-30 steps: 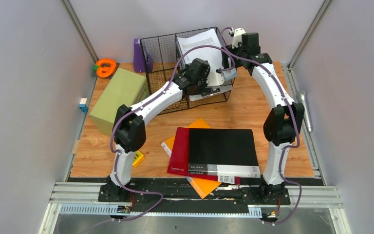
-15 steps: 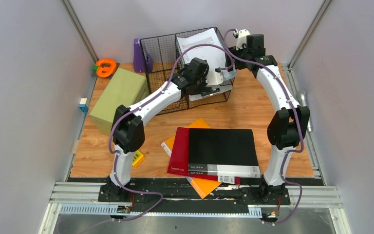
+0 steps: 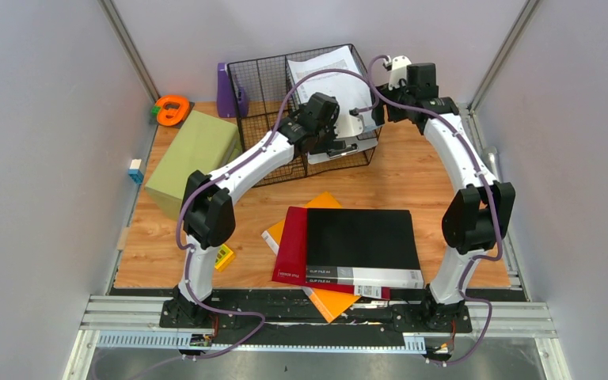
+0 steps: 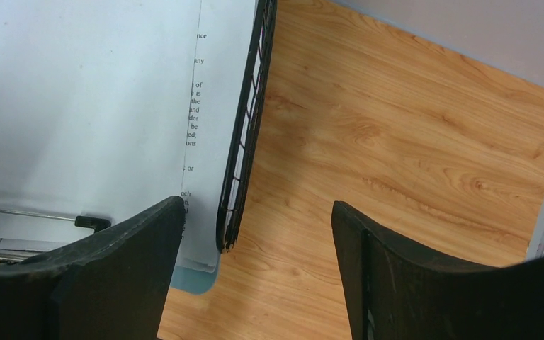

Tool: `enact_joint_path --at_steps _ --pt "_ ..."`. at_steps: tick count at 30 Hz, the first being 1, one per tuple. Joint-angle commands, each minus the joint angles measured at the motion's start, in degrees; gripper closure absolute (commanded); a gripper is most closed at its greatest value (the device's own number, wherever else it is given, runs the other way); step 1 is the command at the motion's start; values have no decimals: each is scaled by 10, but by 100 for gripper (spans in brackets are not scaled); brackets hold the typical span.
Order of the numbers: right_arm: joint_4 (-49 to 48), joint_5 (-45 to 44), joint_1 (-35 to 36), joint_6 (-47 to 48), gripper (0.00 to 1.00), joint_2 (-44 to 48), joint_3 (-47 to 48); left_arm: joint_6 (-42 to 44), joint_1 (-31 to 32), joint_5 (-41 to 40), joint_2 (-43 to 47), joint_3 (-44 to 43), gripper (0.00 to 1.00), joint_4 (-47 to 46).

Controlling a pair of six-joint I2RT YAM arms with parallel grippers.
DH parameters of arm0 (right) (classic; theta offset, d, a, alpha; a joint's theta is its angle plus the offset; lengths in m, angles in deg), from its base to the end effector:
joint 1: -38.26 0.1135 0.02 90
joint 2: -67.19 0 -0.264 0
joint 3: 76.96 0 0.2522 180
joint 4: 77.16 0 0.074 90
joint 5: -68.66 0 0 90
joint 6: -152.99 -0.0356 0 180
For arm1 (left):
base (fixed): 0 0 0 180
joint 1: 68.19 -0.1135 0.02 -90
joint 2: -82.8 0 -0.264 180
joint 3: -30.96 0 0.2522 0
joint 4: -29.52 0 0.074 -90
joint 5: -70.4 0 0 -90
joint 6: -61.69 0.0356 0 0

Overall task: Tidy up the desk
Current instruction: Place the folder in the storage box.

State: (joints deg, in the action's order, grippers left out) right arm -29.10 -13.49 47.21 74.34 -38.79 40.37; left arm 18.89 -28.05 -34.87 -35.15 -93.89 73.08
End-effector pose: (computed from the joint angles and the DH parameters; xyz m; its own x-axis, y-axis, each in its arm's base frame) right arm 0.4216 0.0713 0.3516 -0.5273 -0.2804 -0.8021 -0.3734 0.9244 -0.0777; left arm 0.3738 -0.3029 0.3123 0.0277 0.9026 -0.4297 0.6477 0.3112 0.6954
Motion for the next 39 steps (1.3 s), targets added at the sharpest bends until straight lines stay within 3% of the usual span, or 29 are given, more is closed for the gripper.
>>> enact_joint_path --at_steps 1,14,21,27,33,39 --pt "23 -50 -2 39 24 -7 -25 -45 -26 -34 26 -17 1 67" --pt "25 -66 -2 54 24 -32 -49 -49 -34 -22 30 -31 1 86" --pt "71 26 -5 -3 20 -4 42 -71 -35 -1 37 -48 0 110" --pt "72 147 -30 -63 17 49 64 -100 -36 25 53 -51 0 125" --pt "46 249 -78 -69 14 141 -20 -128 -35 52 78 -48 0 128" --pt "40 315 -135 4 13 270 -169 -163 -36 91 111 -48 0 149"
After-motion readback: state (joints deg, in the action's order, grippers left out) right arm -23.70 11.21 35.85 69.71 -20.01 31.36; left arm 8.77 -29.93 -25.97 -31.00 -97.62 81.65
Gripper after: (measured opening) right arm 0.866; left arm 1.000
